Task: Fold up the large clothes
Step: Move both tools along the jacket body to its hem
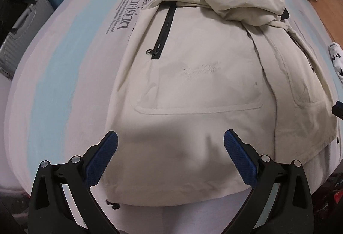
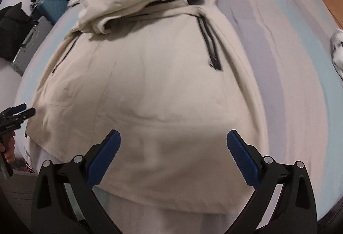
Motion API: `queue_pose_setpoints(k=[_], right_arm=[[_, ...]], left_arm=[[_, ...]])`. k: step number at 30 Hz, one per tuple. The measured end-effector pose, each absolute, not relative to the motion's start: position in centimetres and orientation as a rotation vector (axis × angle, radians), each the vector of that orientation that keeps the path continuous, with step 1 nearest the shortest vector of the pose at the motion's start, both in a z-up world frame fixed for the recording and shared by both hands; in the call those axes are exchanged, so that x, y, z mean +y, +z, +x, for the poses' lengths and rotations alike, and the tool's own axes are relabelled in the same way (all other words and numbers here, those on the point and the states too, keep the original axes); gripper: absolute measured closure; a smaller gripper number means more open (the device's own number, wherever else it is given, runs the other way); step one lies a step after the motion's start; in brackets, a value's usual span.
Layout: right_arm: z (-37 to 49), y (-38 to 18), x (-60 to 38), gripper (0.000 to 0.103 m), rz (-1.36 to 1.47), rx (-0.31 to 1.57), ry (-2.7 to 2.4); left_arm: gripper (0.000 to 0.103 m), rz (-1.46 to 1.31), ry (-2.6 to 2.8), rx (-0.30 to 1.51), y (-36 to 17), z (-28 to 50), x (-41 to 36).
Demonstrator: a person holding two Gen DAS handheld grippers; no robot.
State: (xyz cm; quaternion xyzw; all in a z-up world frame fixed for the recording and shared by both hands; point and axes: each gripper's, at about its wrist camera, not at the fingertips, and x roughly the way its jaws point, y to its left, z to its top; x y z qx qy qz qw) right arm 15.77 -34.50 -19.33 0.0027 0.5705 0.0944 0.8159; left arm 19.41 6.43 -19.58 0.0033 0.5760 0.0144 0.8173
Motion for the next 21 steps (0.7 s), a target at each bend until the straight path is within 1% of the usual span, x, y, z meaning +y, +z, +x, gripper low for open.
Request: queue_pose_setpoints(k=[8,14,18,21], right_arm=[[14.6,-20.1,-39.2,0.008,0.048,1.225,0.140],[14.2,-21.2,-42.0,0.008,0.053,1.282,0.120],[14.7,-22.1,-43.2,0.015,0.092,1.340,0.181],[15.4,-22.6,-43.9,0.017,0.138,1.372,0.209]], left_arm=[[0.006,0.024,0.017,1.265,-21.4,18.3,8.3],[0.006,0.006,0.018,1.317,-22.7,17.6,9.7],[0.006,0.012,0.027,1.324,-22.7,17.5,10.4],[0.006,0.009,0.024,1.328,-22.8,17.9,10.9]])
